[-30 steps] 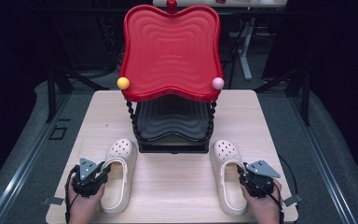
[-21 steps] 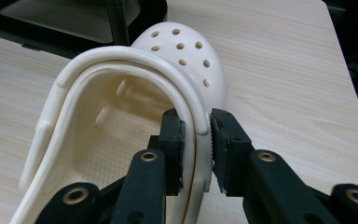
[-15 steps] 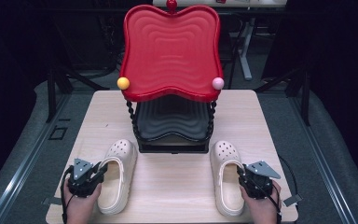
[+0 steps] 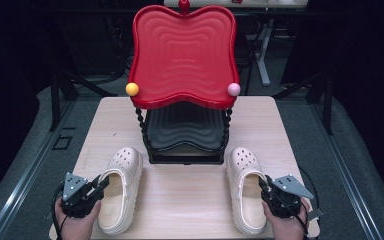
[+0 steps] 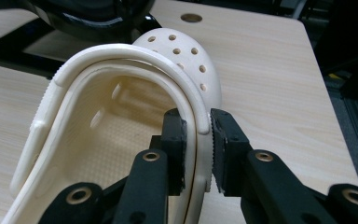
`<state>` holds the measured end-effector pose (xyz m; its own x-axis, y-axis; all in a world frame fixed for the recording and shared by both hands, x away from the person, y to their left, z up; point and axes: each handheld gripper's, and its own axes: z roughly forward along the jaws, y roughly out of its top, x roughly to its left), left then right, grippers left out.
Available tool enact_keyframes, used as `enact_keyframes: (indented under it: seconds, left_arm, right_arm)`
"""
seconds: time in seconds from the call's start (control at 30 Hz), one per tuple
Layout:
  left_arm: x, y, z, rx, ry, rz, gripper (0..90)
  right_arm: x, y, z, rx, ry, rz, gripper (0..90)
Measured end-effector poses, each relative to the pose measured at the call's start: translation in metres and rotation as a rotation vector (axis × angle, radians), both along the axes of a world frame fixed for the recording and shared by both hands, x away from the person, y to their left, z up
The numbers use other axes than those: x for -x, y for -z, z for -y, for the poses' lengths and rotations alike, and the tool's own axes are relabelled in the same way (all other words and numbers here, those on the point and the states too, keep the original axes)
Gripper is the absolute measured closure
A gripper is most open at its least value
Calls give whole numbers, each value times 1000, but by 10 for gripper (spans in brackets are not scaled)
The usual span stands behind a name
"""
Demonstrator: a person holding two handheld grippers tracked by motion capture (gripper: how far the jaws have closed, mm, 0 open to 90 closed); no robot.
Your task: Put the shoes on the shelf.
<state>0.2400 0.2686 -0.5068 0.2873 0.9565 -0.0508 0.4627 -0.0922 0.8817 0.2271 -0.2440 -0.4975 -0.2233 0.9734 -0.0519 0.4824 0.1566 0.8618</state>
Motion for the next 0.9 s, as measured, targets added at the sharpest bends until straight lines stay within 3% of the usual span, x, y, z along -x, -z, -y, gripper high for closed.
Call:
enact_keyframes:
  seconds: [0.57, 0.9]
  left_arm:
    - [29, -35, 14, 28, 69, 88, 759]
    - [24, -39, 44, 31, 159, 113, 759]
  right_arm:
    - [31, -34, -18, -15, -93, 84, 761]
    - [24, -41, -38, -61, -157, 98, 761]
